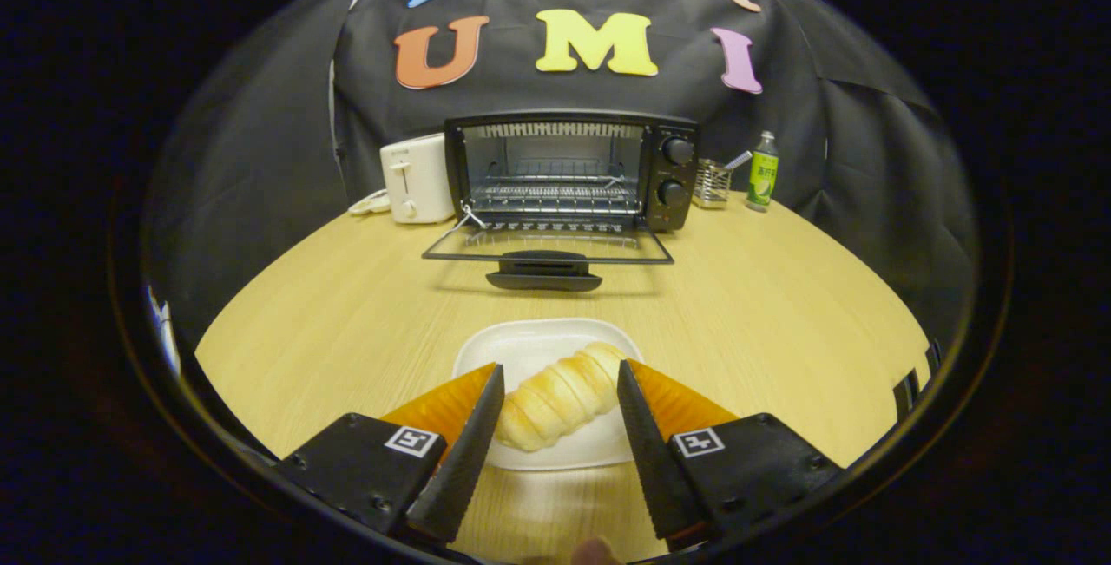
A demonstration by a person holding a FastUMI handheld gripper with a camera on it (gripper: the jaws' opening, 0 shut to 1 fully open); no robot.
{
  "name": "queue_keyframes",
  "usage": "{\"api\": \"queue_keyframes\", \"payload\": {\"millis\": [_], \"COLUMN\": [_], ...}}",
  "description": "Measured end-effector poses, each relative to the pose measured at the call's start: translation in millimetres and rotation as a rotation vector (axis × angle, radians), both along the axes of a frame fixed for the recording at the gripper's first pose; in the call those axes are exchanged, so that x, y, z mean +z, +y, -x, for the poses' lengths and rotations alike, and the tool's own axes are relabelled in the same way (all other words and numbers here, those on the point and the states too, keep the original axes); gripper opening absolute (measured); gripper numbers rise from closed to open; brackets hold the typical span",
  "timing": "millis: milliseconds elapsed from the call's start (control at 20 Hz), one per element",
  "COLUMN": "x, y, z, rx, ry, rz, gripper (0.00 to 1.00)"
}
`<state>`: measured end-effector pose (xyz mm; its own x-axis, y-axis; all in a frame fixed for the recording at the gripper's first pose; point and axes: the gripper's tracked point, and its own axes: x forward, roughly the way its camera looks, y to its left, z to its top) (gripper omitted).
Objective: Open the toaster oven, put the food inside, and close the toaster oven door.
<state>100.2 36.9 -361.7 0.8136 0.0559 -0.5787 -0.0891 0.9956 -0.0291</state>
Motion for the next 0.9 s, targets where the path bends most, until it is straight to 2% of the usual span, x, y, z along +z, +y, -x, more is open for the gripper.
{"api": "queue_keyframes", "payload": {"millis": [200, 350, 500, 600, 700, 900], "x": [-15.5, -21.8, -20.8, -19.6, -17.7, -5.4], "y": [3.3, 6.1, 2.8, 2.5, 4.1, 1.0], "z": [-1.1, -3.1, -6.1, -7.6, -7.3, -6.3], "rx": [-0.067, -0.037, -0.037, -0.039, -0.042, -0.048], "ry": [0.062, 0.084, 0.08, 0.077, 0.086, 0.071], "rz": [-0.042, -0.084, -0.152, -0.179, -0.211, -0.241], "gripper": [0.84, 0.83, 0.6, 0.41, 0.29, 0.22]}}
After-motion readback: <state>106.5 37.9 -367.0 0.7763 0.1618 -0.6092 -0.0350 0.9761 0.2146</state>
